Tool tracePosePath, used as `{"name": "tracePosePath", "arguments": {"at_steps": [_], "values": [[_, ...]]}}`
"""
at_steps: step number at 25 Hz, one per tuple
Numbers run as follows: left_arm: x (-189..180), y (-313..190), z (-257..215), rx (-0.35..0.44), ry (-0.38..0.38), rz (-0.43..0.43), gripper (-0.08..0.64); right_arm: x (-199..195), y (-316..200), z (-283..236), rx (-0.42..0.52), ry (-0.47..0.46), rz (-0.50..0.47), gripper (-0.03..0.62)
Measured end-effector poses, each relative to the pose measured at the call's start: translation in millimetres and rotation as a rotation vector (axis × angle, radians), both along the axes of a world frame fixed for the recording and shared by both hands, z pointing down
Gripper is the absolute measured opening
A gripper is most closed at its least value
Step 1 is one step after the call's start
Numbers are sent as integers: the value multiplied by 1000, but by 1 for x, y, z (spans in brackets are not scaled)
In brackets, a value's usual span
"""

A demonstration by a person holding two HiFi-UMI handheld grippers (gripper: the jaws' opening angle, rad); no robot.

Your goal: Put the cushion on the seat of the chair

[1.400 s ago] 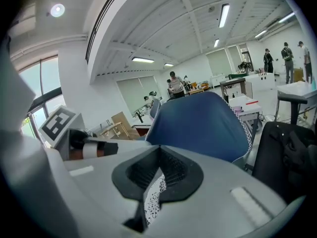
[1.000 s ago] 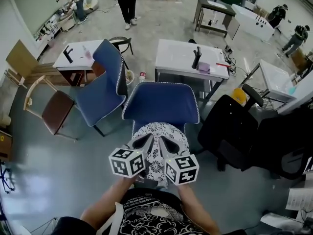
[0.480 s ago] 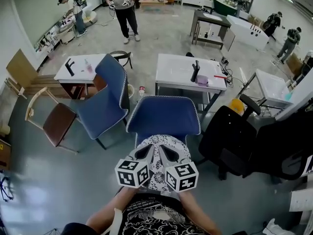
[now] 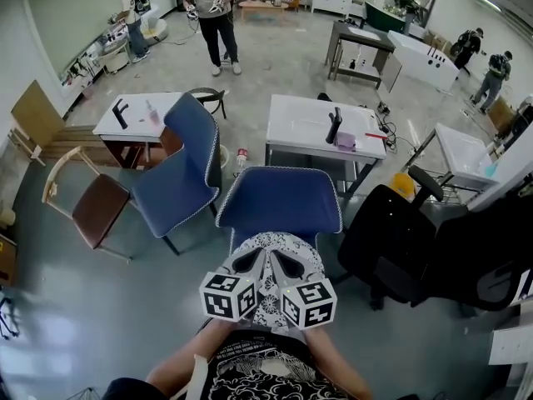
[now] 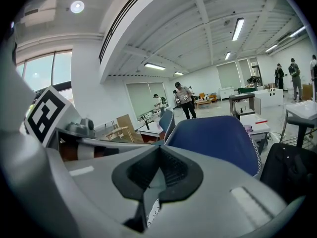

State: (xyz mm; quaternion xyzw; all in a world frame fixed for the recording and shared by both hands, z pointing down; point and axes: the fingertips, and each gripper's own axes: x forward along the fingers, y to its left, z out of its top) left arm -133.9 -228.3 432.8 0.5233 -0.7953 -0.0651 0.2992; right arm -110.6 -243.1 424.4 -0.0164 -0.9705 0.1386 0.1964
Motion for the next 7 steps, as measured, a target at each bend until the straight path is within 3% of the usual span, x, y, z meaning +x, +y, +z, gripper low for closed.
{"name": "tracePosePath", "arguments": {"at_steps": [7], "values": [[0, -3, 1, -1, 5, 6, -6, 0, -1, 1, -2, 7, -2, -5]]}}
